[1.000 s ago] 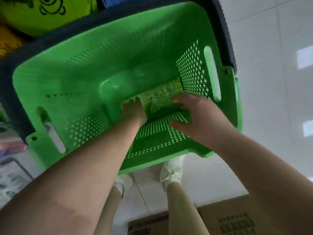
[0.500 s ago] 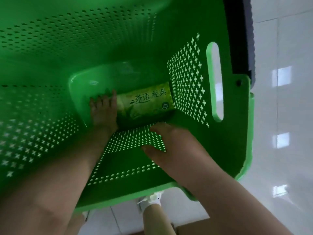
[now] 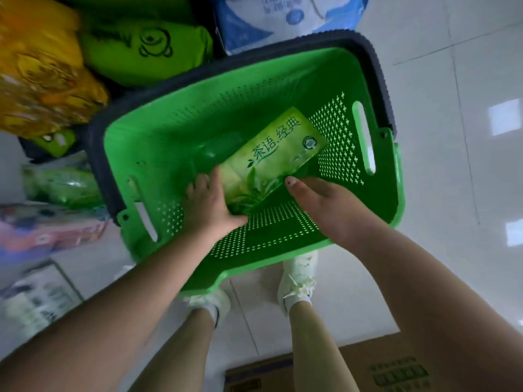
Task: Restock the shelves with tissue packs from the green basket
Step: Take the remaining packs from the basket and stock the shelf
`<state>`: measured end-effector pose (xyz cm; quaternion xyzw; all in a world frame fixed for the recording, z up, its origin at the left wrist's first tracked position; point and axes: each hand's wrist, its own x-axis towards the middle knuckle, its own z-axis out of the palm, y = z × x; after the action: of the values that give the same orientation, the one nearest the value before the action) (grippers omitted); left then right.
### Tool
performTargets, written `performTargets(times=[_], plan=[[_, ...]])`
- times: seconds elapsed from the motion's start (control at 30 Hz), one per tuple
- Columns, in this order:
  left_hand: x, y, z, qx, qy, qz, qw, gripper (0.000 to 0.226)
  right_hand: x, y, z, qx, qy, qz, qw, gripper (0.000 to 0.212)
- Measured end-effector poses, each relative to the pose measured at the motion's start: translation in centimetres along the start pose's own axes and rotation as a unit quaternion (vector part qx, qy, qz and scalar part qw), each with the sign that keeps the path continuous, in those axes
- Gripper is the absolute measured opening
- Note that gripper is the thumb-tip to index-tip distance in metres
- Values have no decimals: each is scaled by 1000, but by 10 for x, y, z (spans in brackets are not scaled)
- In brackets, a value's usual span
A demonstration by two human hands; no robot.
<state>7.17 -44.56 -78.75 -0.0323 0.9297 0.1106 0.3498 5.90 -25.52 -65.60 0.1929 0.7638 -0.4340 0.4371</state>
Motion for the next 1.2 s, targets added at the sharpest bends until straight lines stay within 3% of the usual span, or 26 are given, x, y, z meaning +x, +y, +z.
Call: performTargets(times=[0.27, 0.5, 0.73, 1.03, 1.2], plan=[[-87, 3, -139, 13, 59, 117, 991, 114, -90, -102, -11, 8, 56, -69, 996, 57], [-166, -1, -254, -12, 63, 185, 981, 114, -180, -189, -14, 34, 91, -129, 987, 53], [-250, -23, -355, -20, 83, 182, 980, 115, -267, -265, -15, 12, 97, -196, 976, 56], [-326, -68, -451, -17, 185, 185, 965, 112, -354, -354, -1, -27, 84, -268, 959, 55], [-348, -102, -504, 4, 206, 161, 965, 116, -381, -396, 5, -67, 105, -309, 943, 39]])
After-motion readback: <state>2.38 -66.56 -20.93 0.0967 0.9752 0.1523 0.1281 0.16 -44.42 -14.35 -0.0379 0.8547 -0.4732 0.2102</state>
